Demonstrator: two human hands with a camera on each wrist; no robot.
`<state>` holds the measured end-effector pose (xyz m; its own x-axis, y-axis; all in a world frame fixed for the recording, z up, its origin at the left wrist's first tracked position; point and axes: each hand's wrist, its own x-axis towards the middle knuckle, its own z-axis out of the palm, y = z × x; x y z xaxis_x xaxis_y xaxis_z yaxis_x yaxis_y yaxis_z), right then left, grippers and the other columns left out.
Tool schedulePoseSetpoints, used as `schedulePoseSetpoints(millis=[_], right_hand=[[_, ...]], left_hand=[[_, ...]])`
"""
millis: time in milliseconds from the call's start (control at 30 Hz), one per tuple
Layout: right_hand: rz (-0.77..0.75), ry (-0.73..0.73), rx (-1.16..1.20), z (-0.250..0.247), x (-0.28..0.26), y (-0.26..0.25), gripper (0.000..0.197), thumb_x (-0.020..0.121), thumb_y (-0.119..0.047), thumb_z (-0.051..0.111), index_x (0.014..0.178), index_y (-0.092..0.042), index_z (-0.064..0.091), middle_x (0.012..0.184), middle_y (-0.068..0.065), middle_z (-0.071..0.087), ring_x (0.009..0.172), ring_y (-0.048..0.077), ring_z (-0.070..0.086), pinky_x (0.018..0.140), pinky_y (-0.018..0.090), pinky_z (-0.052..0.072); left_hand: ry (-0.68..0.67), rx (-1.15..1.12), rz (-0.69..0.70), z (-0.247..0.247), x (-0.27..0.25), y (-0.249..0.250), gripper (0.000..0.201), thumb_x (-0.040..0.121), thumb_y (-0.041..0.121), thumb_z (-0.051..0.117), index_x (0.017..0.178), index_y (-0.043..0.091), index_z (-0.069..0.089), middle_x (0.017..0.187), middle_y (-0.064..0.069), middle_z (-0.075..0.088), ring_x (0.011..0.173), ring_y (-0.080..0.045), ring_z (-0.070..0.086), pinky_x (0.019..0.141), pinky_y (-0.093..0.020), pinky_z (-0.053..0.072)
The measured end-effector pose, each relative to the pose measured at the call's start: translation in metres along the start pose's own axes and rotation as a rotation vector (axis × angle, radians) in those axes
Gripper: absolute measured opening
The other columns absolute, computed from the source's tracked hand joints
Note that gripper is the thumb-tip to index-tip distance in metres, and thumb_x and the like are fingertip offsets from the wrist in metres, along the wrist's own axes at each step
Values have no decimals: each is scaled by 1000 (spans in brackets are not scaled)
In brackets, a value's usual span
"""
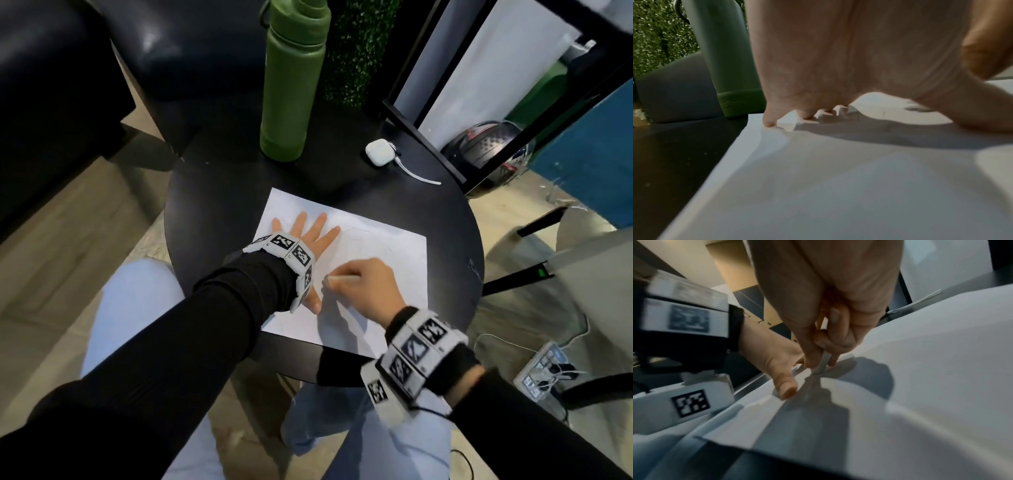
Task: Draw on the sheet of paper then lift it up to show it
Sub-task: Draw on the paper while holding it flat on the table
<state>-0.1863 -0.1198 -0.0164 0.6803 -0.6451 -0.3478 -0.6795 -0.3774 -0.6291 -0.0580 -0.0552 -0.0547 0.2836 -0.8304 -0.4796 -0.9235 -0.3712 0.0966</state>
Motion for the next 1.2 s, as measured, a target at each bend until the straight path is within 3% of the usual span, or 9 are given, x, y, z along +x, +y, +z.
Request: schedulePoseSetpoints(millis=[167,300,400,467,600,700,833,1067,1200], right_hand=[[-17,-61,-62,-5,-4,5,15,79,-18,69,90,-10,75,82,-4,66,80,6,56,58,1,37],[34,-86,-7,-11,12,0,11,75,-19,73,85,-14,75,80,-4,67,77,8,59,67,17,47],[51,53,80,-14,30,-5,7,73,-17,72,80,-16,74,75,-5,66,80,13,60,74,26,48],[83,138,115,-10,34,-8,7,74,-14,71,80,-13,74,77,-1,67,78,14,60,74,24,50],[16,90,54,12,13,-9,8,76,-13,67,79,-12,74,69,-7,64,62,0,54,49,2,41],[-13,-23,-10,14,7,-13,11,75,-16,70,83,-12,76,68,-12,61,64,-3,53,58,9,42],[60,144,69,-5,34,-20,13,75,-12,70,87,-9,75,79,-4,65,77,9,57,68,18,45],[-4,-2,37,20,6,-19,10,75,-11,71,83,-8,76,68,-7,60,61,-6,50,48,-4,37],[82,145,67,-5,34,-17,15,76,-11,70,90,-8,74,82,-2,66,74,4,58,54,4,39]], left_hand=[[-21,-37,93,-17,-6,-13,114,67,55,75,150,38,-1,158,7,-17,146,-23,-12,116,-53,1],[39,-118,80,-17,-11,-21,97,70,49,75,148,40,18,159,10,-2,146,-17,0,117,-46,7],[-4,-83,90,-17,-12,-19,109,68,51,76,150,37,6,159,9,-9,147,-21,-6,117,-51,4],[-20,-54,87,-16,-12,-18,119,66,52,78,151,31,-3,158,9,-14,146,-24,-9,116,-53,2],[-5,-76,61,-14,-8,-18,128,60,48,83,151,22,-4,159,5,-13,147,-24,-7,116,-53,4],[-16,-73,44,-10,-5,-20,132,58,51,83,151,24,-7,158,6,-16,147,-23,-10,116,-52,2],[10,-89,49,-9,-8,-19,126,60,51,81,151,27,-3,159,7,-14,147,-22,-9,116,-51,2],[11,-67,30,-9,-6,-17,125,63,47,80,150,23,-7,159,5,-14,147,-23,-8,117,-51,4],[4,-76,43,-9,-7,-19,127,62,52,80,150,24,-7,158,6,-16,147,-23,-10,116,-51,1]])
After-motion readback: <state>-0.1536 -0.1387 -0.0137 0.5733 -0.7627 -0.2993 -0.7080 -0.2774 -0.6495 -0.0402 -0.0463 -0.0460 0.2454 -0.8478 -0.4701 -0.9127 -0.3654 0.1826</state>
